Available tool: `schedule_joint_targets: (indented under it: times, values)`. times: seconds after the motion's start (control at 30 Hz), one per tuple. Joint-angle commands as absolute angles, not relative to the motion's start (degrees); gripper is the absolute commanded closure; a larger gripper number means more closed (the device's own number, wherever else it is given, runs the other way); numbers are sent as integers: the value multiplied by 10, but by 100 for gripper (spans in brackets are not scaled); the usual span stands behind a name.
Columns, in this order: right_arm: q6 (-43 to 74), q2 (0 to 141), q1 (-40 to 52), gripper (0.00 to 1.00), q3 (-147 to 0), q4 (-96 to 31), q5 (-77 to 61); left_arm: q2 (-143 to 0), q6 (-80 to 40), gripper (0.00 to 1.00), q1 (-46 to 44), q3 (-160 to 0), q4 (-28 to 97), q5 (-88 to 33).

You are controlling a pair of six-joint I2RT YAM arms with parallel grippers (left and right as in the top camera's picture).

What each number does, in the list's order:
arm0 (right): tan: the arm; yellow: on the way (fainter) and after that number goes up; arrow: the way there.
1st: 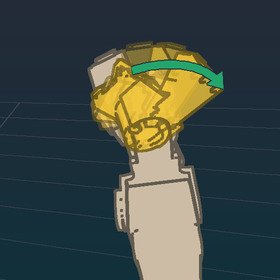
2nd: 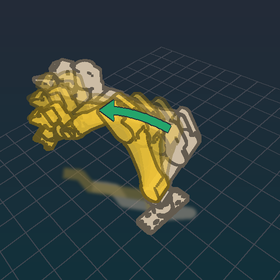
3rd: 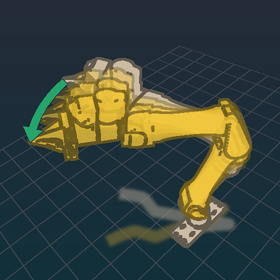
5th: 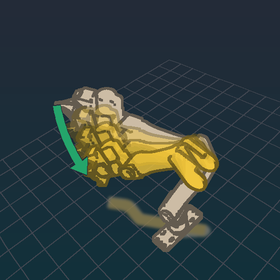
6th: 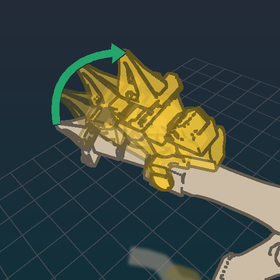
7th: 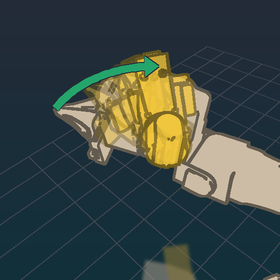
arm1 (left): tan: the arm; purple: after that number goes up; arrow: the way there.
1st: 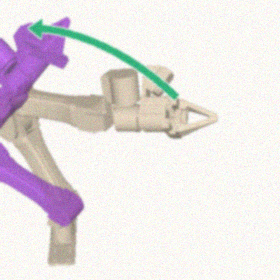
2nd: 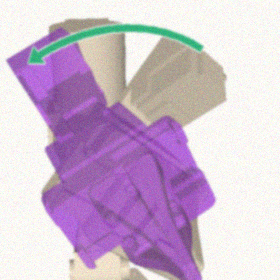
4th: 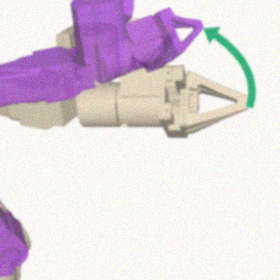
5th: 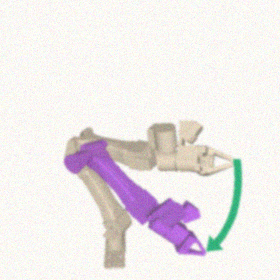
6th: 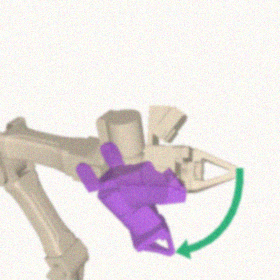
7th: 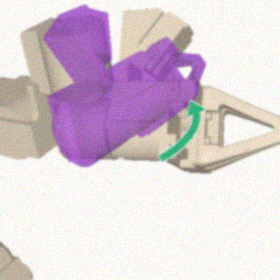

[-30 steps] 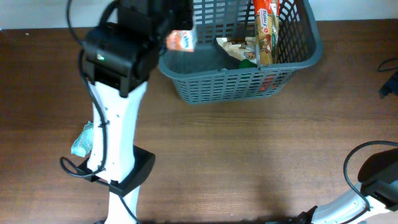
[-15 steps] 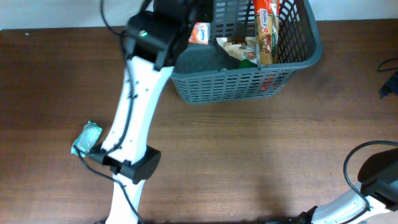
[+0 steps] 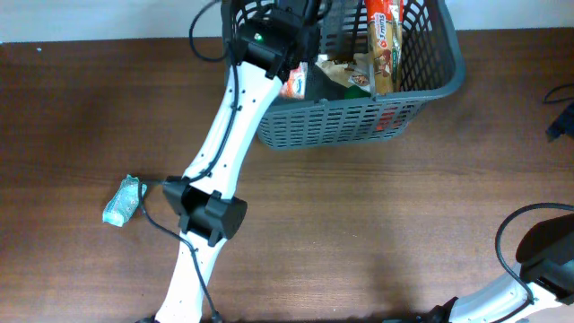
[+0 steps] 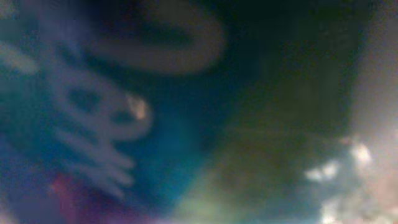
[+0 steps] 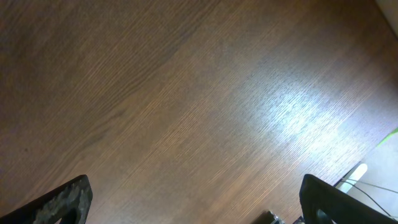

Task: Pack container
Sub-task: 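Carry the tissue pack strip over the basket with the left gripper, then lower the strip into the basket and open the left gripper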

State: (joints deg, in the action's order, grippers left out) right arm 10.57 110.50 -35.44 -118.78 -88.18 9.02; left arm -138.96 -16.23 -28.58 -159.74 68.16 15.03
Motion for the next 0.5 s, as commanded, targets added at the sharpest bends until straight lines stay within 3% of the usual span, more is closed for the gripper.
schedule_joint_targets:
  times: [0.0,0.47]
  values:
    - [112,1104,-356,1,-1183,-880,97,-1406,-174,80,-283,-1602,689,152]
    - [112,1104,-356,1,-1183,-880,97,-1443,-191,80,-283,-1602,705,102]
